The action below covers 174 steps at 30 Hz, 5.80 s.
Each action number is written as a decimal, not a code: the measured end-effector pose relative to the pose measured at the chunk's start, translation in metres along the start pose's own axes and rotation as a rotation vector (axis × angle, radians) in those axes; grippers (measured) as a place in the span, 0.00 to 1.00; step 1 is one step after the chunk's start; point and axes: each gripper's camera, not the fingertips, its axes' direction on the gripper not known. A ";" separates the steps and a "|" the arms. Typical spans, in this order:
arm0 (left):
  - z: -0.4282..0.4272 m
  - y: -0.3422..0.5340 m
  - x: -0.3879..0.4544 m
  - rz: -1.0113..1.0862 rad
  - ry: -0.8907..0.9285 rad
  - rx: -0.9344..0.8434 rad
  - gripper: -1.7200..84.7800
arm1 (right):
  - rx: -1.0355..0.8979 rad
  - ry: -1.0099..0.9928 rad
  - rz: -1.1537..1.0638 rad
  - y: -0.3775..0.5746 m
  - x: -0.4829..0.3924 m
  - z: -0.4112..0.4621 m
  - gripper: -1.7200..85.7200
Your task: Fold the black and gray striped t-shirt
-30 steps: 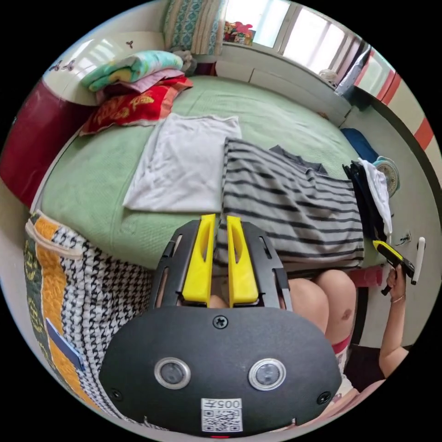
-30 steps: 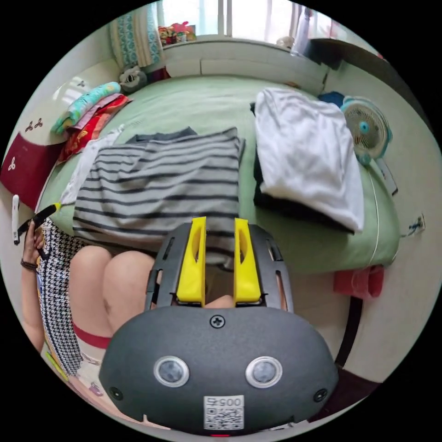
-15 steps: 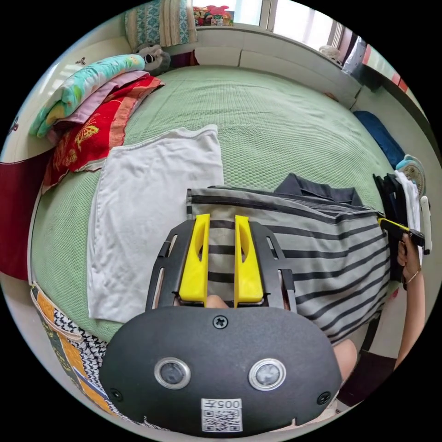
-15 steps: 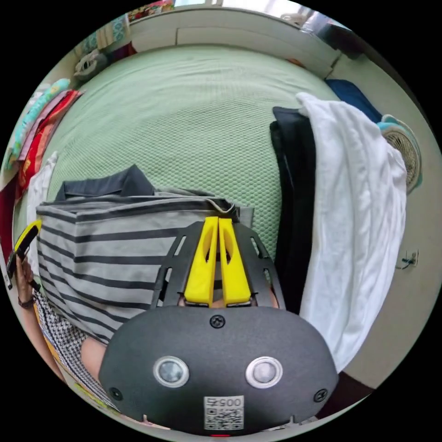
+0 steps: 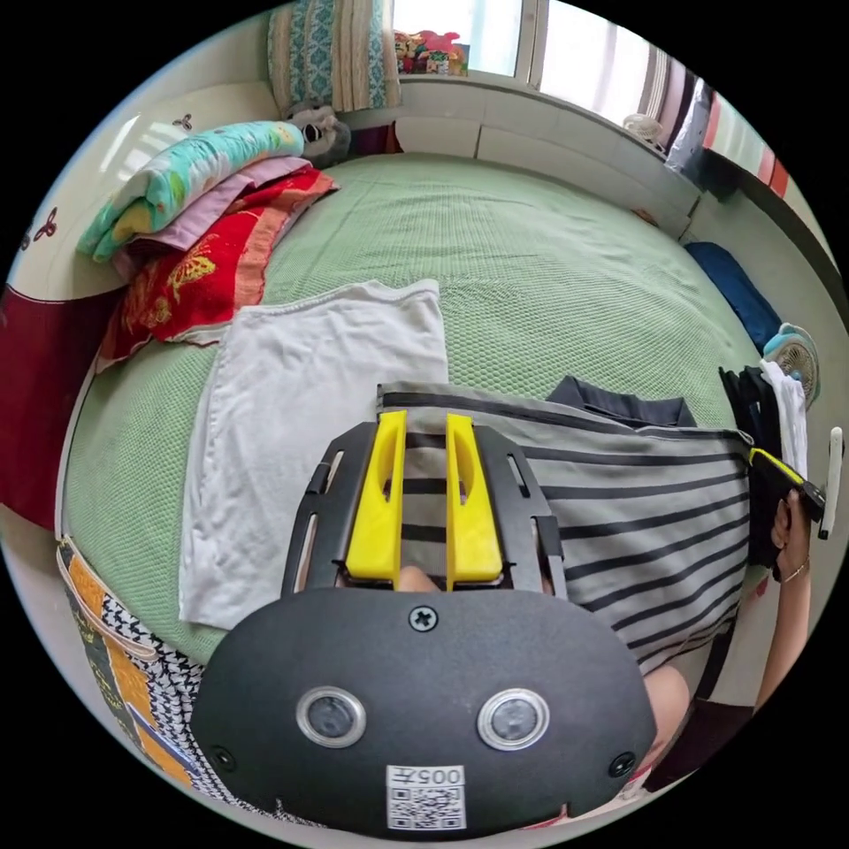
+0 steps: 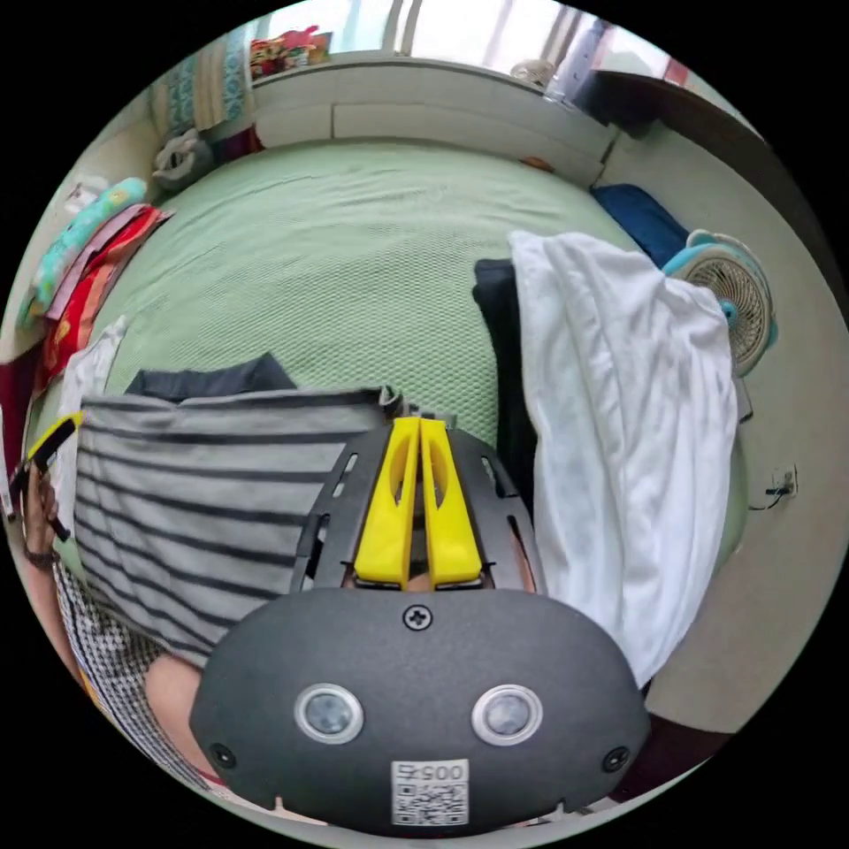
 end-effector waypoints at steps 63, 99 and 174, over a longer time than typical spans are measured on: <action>-0.039 0.248 0.474 0.549 0.434 -0.173 0.17 | 0.112 -0.199 0.041 0.114 0.158 -0.137 0.12; -0.046 0.202 0.347 0.376 0.480 -0.161 0.03 | -0.315 -0.396 0.197 -0.077 0.192 0.029 0.21; -0.013 0.205 -0.049 -0.004 0.300 -0.239 0.03 | -0.130 -0.415 -0.220 -0.146 -0.183 -0.092 0.15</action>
